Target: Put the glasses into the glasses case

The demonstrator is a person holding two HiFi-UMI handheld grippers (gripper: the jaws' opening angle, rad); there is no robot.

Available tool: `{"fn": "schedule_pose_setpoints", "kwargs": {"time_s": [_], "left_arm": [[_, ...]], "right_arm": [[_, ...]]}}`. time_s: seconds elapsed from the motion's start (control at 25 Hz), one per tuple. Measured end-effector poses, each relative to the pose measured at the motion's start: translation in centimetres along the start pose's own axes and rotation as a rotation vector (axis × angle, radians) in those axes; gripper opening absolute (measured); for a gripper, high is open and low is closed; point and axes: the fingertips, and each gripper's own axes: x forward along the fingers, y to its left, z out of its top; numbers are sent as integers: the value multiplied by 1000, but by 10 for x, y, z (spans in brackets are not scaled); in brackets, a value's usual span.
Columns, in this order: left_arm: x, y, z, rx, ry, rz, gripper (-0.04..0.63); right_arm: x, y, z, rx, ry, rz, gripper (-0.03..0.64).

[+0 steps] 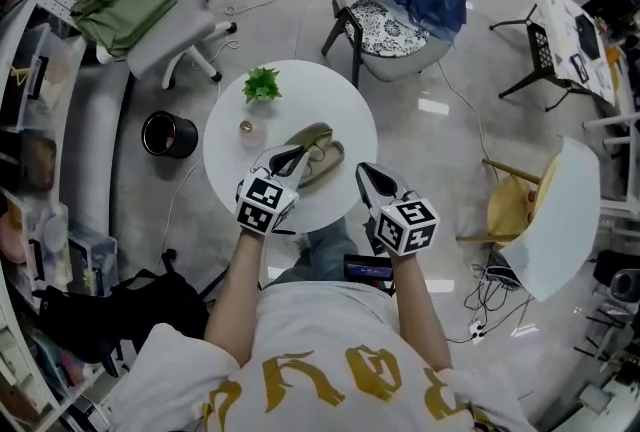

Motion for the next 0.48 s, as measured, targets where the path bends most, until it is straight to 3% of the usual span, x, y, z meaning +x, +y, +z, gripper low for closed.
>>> {"fn": "schedule_pose_setpoints", "kwargs": {"time_s": [0.2, 0.48], "left_arm": [[21, 3, -4, 1, 26, -9, 19], [38, 6, -23, 66, 106, -14, 19]], "right_arm": [[7, -12, -1, 0, 28, 2, 23], [16, -30, -3, 18, 55, -5, 23]]}}
